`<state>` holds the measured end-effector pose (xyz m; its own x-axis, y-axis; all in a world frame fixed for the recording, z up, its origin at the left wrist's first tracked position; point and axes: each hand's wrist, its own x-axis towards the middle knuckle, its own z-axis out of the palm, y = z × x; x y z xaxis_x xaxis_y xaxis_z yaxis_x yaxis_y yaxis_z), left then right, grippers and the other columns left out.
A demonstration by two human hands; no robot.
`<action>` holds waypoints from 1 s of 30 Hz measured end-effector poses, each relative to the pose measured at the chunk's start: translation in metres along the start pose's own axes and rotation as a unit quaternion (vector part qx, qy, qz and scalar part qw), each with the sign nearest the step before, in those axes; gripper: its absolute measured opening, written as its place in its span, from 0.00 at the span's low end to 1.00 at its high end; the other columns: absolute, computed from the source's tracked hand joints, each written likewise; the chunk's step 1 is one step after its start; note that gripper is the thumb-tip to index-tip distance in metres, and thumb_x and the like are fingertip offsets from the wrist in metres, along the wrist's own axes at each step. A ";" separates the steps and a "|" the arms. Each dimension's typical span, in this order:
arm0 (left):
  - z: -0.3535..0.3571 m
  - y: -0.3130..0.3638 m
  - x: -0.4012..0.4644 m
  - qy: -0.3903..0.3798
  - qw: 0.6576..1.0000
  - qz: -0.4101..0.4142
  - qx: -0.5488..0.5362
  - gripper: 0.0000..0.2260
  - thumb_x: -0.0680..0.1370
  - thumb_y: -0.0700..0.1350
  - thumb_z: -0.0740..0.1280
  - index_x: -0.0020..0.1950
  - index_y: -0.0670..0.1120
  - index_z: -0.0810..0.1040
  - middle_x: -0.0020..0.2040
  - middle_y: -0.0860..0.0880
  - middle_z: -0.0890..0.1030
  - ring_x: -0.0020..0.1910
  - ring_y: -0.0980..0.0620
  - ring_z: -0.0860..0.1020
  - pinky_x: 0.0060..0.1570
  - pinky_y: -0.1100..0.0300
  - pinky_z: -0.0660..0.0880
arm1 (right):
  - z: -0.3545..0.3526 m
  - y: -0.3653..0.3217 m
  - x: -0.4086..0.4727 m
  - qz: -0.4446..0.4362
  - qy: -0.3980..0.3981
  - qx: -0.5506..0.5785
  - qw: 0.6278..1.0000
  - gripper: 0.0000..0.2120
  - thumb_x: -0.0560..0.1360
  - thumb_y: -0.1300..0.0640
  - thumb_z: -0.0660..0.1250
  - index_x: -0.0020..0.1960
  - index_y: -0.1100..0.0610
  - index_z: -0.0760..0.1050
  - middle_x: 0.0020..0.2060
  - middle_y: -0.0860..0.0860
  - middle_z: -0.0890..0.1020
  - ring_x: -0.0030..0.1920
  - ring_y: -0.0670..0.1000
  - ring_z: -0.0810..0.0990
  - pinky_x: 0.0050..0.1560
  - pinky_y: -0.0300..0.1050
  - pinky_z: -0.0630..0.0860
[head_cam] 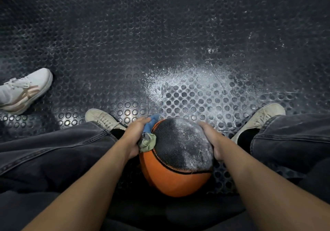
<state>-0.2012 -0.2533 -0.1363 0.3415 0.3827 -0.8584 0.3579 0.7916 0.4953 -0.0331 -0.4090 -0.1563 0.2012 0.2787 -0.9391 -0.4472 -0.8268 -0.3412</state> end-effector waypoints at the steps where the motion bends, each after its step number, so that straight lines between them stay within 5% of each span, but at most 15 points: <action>1: 0.001 -0.001 -0.001 0.001 1.000 0.010 -0.002 0.13 0.81 0.44 0.61 0.65 0.45 0.74 0.59 0.44 0.81 0.53 0.47 0.82 0.53 0.53 0.78 | 0.000 0.001 0.000 -0.009 0.006 -0.003 1.000 0.33 0.81 0.36 0.51 0.79 0.54 0.59 0.78 0.58 0.59 0.77 0.59 0.58 0.75 0.60 0.54; 4: 0.005 -0.005 -0.005 0.021 0.997 0.078 -0.004 0.16 0.79 0.43 0.64 0.66 0.42 0.73 0.60 0.43 0.80 0.58 0.47 0.80 0.61 0.50 0.74 | -0.001 -0.001 -0.001 -0.049 0.036 -0.004 0.998 0.33 0.79 0.33 0.52 0.77 0.51 0.63 0.76 0.58 0.64 0.75 0.60 0.63 0.74 0.62 0.58; 8: 0.012 -0.013 -0.013 0.044 0.979 0.192 -0.045 0.05 0.79 0.41 0.64 0.50 0.42 0.77 0.51 0.42 0.82 0.49 0.46 0.80 0.52 0.54 0.75 | -0.004 -0.014 -0.009 -0.162 0.115 -0.003 0.980 0.33 0.69 0.24 0.57 0.64 0.43 0.76 0.65 0.54 0.77 0.65 0.60 0.74 0.70 0.64 0.65; 12: 0.021 -0.016 -0.018 0.102 0.958 0.258 0.068 0.05 0.81 0.43 0.63 0.49 0.50 0.78 0.45 0.57 0.83 0.45 0.64 0.78 0.44 0.74 0.72 | 0.001 -0.020 -0.009 -0.233 0.178 -0.071 0.954 0.20 0.79 0.34 0.55 0.63 0.42 0.74 0.55 0.46 0.77 0.55 0.51 0.75 0.61 0.49 0.68; 14: 0.018 -0.013 -0.015 0.137 0.918 0.314 0.200 0.06 0.81 0.46 0.62 0.53 0.49 0.79 0.49 0.56 0.80 0.51 0.60 0.77 0.47 0.76 0.68 | 0.013 -0.023 -0.011 -0.250 0.253 -0.103 0.929 0.19 0.80 0.37 0.57 0.63 0.45 0.75 0.55 0.49 0.78 0.49 0.52 0.77 0.54 0.46 0.72; 17: 0.016 0.000 -0.015 0.153 0.819 0.421 0.359 0.08 0.80 0.43 0.63 0.57 0.43 0.79 0.53 0.50 0.75 0.54 0.55 0.73 0.51 0.78 0.63 | 0.041 -0.026 -0.021 -0.305 0.313 -0.189 0.879 0.18 0.80 0.41 0.58 0.67 0.43 0.74 0.65 0.46 0.75 0.61 0.50 0.76 0.68 0.58 0.70; 20: 0.019 0.001 -0.029 0.074 0.750 0.492 0.436 0.09 0.79 0.42 0.64 0.57 0.42 0.79 0.53 0.51 0.75 0.53 0.59 0.72 0.54 0.78 0.62 | 0.043 -0.027 -0.029 -0.320 0.332 -0.196 0.866 0.17 0.82 0.45 0.57 0.69 0.43 0.72 0.69 0.43 0.73 0.68 0.49 0.71 0.73 0.58 0.63; 24: 0.023 -0.006 -0.040 0.027 0.720 0.509 0.472 0.11 0.78 0.38 0.66 0.59 0.44 0.79 0.54 0.51 0.72 0.55 0.69 0.68 0.57 0.78 0.60 | 0.027 -0.034 -0.023 -0.280 0.324 -0.184 0.885 0.19 0.83 0.45 0.56 0.73 0.44 0.69 0.69 0.47 0.73 0.65 0.51 0.73 0.70 0.56 0.68; 28: 0.061 0.024 -0.025 0.030 0.713 0.475 0.515 0.07 0.79 0.40 0.64 0.55 0.44 0.81 0.52 0.48 0.77 0.51 0.57 0.71 0.54 0.66 0.66 | 0.026 -0.038 -0.024 -0.296 0.312 -0.201 0.880 0.18 0.83 0.45 0.57 0.70 0.45 0.73 0.67 0.46 0.75 0.65 0.51 0.72 0.69 0.53 0.68; 30: 0.075 0.038 -0.019 0.045 0.716 0.448 0.533 0.07 0.80 0.43 0.64 0.54 0.44 0.81 0.51 0.48 0.77 0.48 0.57 0.71 0.47 0.70 0.63 | 0.026 -0.041 -0.024 -0.284 0.314 -0.200 0.884 0.18 0.82 0.45 0.56 0.69 0.44 0.73 0.66 0.46 0.76 0.64 0.51 0.73 0.68 0.54 0.69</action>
<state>-0.1282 -0.2659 -0.0912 0.8100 0.5755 -0.1128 0.5055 -0.5876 0.6318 -0.0416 -0.3688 -0.1211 0.7940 0.4822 -0.3702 0.1997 -0.7820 -0.5904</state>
